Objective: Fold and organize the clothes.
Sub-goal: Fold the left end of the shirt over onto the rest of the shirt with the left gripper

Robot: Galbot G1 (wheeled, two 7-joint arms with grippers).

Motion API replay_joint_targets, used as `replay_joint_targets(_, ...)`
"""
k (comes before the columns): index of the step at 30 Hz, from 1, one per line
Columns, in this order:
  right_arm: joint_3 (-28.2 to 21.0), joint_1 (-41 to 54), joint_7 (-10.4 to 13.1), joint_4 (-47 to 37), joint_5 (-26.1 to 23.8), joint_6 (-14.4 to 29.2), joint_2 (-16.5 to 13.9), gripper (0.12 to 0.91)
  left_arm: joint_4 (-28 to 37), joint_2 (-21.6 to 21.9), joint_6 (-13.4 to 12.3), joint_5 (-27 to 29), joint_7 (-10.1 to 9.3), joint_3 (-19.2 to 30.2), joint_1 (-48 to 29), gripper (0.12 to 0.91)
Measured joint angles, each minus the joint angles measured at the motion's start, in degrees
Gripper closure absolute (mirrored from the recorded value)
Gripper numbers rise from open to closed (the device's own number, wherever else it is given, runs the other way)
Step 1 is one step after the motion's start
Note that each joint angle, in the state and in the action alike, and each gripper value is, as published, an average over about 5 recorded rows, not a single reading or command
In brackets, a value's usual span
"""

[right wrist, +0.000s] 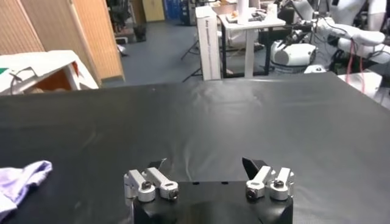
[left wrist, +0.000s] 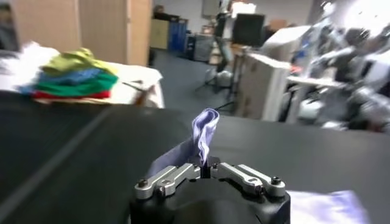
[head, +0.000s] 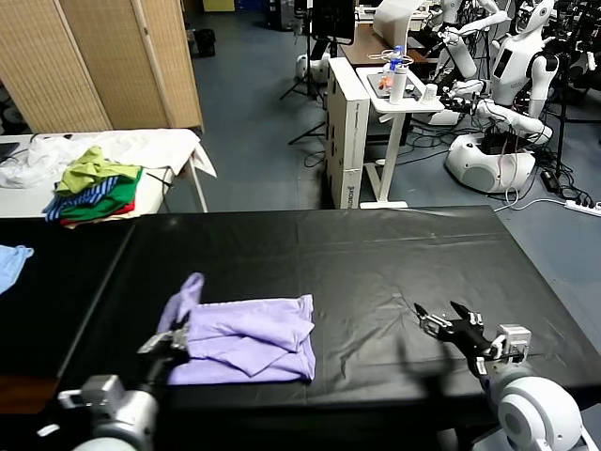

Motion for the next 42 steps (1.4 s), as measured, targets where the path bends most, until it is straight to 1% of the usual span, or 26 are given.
replay_joint_targets(6,-0.07,-0.86,-0.02,-0.01,-1.01,0.01,0.71,0.118,1.99,-2.10,-0.12,0.27,-0.02,7.13,-2.63,0.844)
replay_joint_targets(12,-0.05,-1.29,-0.02,-0.03,-1.45,0.01,1.05,0.118,4.87,-3.33,-0.13,0.20,0.02,11.05,-5.31,0.844)
replay_joint_targets(19,-0.42,-1.08,-0.03,-0.29,-1.76,-0.05,1.15,0.118,7.06,-4.50,-0.22,0.92,0.24,12.81,-6.77,0.844)
replay_joint_targets(28,-0.83,-0.61,-0.06,-0.46,-1.91,-0.20,1.00,0.118,9.22,-6.64,-0.37,2.35,0.44,13.89,-7.56,0.844)
replay_joint_targets(35,-1.77,0.04,-0.75,-0.50,-2.36,-0.25,0.30,0.118,10.86,-8.28,-0.47,4.00,0.93,14.83,-7.95,0.842)
replay_joint_targets(36,-2.09,0.27,-0.83,-0.53,-2.49,-0.25,0.15,0.118,11.13,-8.56,-0.48,4.22,1.08,15.01,-7.98,0.828)
replay_joint_targets(38,-2.80,0.79,-0.97,-0.58,-2.69,-0.25,-0.15,0.118,11.63,-9.10,-0.50,4.45,1.37,15.39,-8.03,0.763)
replay_joint_targets(39,-3.23,1.09,-1.05,-0.60,-2.74,-0.25,-0.32,0.118,11.82,-9.43,-0.50,4.34,1.46,15.63,-8.05,0.713)
replay_joint_targets(40,-3.74,1.44,-1.19,-0.59,-2.76,-0.25,-0.50,0.118,11.94,-9.79,-0.50,4.03,1.49,15.89,-8.05,0.644)
replay_joint_targets(42,-4.89,2.23,-1.65,-0.46,-2.77,-0.14,-0.95,0.118,11.93,-10.60,-0.35,2.47,1.22,16.33,-8.02,0.530)
